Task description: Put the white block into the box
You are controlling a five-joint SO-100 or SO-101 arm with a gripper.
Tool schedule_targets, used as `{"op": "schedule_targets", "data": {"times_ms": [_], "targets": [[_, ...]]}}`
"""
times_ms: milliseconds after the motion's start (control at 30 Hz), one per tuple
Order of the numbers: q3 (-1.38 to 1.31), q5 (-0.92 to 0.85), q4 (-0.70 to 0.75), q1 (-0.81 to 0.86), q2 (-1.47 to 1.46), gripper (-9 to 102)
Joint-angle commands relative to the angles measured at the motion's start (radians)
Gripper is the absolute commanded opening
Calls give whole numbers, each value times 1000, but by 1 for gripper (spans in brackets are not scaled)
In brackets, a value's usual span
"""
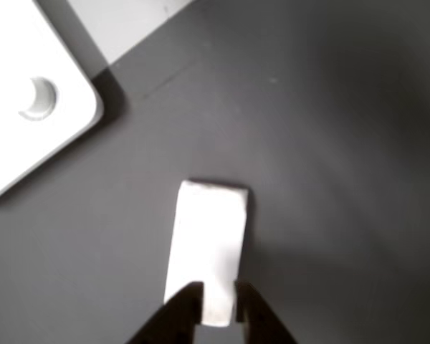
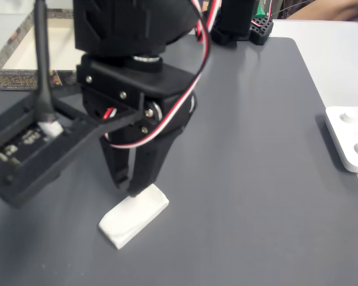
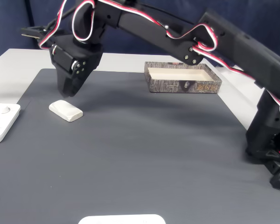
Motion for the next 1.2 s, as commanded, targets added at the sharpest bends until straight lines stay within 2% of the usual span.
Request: {"op": "schedule_targets", "data": {"times_ms": [0,367,800,1167], "targets": [[-91,-31,-3,15,15,4],[-114,-67,-5,14,0,-1],[-121,-41,14,17,2,-1],[-115,-15,18,31,12,10]]}}
